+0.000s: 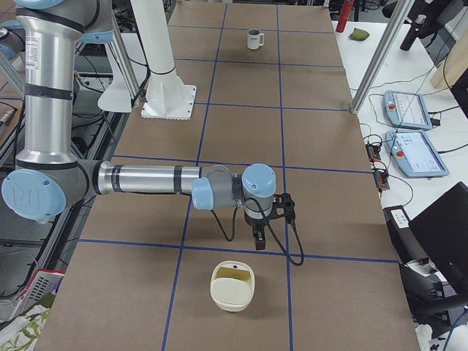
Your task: Left arm hands cup to right arm to dump lemon
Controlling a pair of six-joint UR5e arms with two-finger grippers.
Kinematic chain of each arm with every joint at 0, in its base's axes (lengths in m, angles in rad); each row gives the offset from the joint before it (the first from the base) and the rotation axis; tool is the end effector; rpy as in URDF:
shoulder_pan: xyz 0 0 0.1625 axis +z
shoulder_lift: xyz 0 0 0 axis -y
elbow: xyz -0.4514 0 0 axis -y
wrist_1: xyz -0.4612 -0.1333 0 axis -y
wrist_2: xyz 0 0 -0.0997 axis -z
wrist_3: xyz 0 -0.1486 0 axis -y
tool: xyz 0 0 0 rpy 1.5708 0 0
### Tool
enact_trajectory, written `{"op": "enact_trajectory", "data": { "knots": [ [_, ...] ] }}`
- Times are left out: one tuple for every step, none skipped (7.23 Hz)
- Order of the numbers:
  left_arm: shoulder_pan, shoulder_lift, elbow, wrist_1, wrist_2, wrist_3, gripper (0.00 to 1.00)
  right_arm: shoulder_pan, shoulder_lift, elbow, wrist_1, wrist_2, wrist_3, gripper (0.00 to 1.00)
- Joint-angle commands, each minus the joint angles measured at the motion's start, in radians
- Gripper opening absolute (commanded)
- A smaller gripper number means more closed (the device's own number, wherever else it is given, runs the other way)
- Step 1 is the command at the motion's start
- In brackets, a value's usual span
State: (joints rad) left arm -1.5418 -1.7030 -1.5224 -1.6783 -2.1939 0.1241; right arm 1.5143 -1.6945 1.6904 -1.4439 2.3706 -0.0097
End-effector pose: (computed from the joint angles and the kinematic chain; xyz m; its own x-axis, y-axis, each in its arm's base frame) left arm -0.0280 -0.6410 0.6709 0.7988 0.2549 -0.5450 -0.1283 0.9572 0.2596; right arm -0.0025 -0.5178 0.7029 0.6902 -0.1367 0.7106 0.0627 0.9896 0.1294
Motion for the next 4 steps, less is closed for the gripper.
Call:
{"op": "enact_trajectory", "data": {
  "knots": [
    [-0.001, 0.028, -0.005, -0.006, -0.074, -0.009, 1.00, 0.010, -0.017, -0.005, -0.001, 0.035, 0.001, 1.00],
    [-0.001, 0.028, -0.005, -0.006, -0.108, -0.012, 1.00, 0.023, -0.017, -0.015, -0.001, 0.068, 0.002, 1.00],
    [-0.001, 0.028, -0.004, -0.006, -0.109, -0.046, 1.00, 0.047, -0.022, -0.029, -0.001, 0.099, 0.001, 1.00],
    [-0.001, 0.028, -0.013, -0.011, -0.104, -0.113, 1.00, 0.076, -0.019, -0.009, 0.002, 0.099, 0.001, 1.00]
  ]
}}
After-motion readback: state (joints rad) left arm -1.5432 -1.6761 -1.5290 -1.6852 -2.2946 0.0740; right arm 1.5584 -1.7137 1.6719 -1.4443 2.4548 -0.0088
